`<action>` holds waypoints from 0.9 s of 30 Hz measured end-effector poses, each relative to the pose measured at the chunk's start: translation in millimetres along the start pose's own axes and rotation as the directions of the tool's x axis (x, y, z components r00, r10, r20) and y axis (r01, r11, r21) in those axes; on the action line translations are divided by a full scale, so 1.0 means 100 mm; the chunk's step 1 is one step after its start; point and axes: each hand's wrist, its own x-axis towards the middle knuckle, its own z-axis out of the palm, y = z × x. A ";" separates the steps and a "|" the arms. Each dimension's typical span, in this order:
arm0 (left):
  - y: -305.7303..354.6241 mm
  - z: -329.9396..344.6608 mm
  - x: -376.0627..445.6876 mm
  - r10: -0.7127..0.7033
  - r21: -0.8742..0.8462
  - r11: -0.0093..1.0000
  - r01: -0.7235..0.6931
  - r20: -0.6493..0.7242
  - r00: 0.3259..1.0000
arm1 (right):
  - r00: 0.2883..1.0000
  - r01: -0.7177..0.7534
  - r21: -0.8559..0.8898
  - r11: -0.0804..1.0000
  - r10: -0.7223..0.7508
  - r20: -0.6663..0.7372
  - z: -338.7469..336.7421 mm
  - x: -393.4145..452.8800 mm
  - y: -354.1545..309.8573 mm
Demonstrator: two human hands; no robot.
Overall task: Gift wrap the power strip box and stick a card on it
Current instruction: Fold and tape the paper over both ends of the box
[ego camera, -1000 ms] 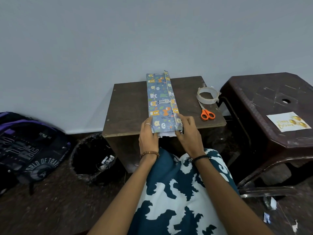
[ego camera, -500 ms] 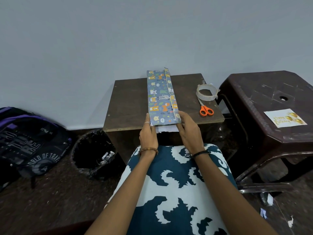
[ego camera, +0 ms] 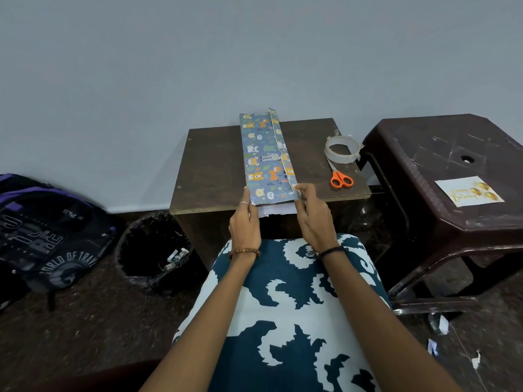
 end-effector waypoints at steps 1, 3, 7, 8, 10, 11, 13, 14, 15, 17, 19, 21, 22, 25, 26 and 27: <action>0.00 -0.01 0.00 -0.013 -0.019 1.000 0.013 0.009 1.000 | 1.000 -0.006 0.013 1.000 0.006 0.007 -0.01 0.00 0.00; 0.01 -0.05 0.01 -0.046 -0.118 0.992 0.049 0.026 0.999 | 0.999 -0.033 0.053 0.998 0.032 0.030 -0.02 0.00 0.03; -0.05 -0.09 0.04 -0.101 -0.359 0.928 0.098 0.011 0.995 | 0.994 -0.103 0.250 0.963 0.092 0.057 -0.05 0.03 0.13; -0.07 -0.09 0.06 -0.104 -0.386 0.917 0.102 0.016 0.994 | 0.994 -0.109 0.281 0.954 0.096 0.058 -0.06 0.04 0.15; -0.09 -0.09 0.08 -0.096 -0.407 0.909 0.095 0.019 0.995 | 0.995 -0.103 0.302 0.948 0.093 0.045 -0.06 0.06 0.18; -0.10 -0.10 0.08 -0.092 -0.404 0.910 0.090 0.014 0.996 | 0.995 -0.099 0.310 0.946 0.093 0.033 -0.06 0.08 0.18; -0.10 -0.11 0.08 -0.072 -0.391 0.918 0.067 0.003 0.997 | 0.995 -0.101 0.318 0.943 0.104 0.008 -0.07 0.10 0.19; -0.10 -0.12 0.08 -0.059 -0.391 0.919 0.055 0.002 0.998 | 0.994 -0.101 0.321 0.942 0.106 0.000 -0.08 0.11 0.19; -0.09 -0.12 0.08 -0.049 -0.396 0.917 0.047 0.005 0.999 | 0.994 -0.098 0.324 0.941 0.105 -0.004 -0.08 0.11 0.20; -0.09 -0.12 0.09 -0.049 -0.403 0.914 0.047 0.006 0.999 | 0.995 -0.091 0.328 0.940 0.099 -0.008 -0.08 0.12 0.21; -0.10 -0.11 0.11 -0.047 -0.404 0.914 0.040 -0.006 0.999 | 0.995 -0.088 0.326 0.941 0.096 -0.009 -0.09 0.13 0.21; -0.13 -0.11 0.14 -0.035 -0.391 0.920 0.022 -0.026 0.999 | 0.995 -0.096 0.322 0.942 0.103 -0.005 -0.09 0.14 0.20; -0.13 -0.11 0.15 -0.028 -0.375 0.927 0.013 -0.034 0.999 | 0.994 -0.099 0.316 0.944 0.105 -0.001 -0.09 0.15 0.20; -0.12 -0.10 0.18 -0.004 -0.323 0.946 -0.009 -0.038 0.999 | 0.996 -0.093 0.284 0.954 0.094 0.009 -0.10 0.17 0.20; -0.11 -0.10 0.19 0.008 -0.296 0.955 -0.020 -0.045 0.999 | 0.996 -0.093 0.274 0.957 0.092 0.015 -0.10 0.19 0.20; -0.11 -0.09 0.19 0.018 -0.261 0.965 -0.032 -0.057 0.998 | 0.996 -0.093 0.272 0.958 0.091 0.023 -0.10 0.19 0.20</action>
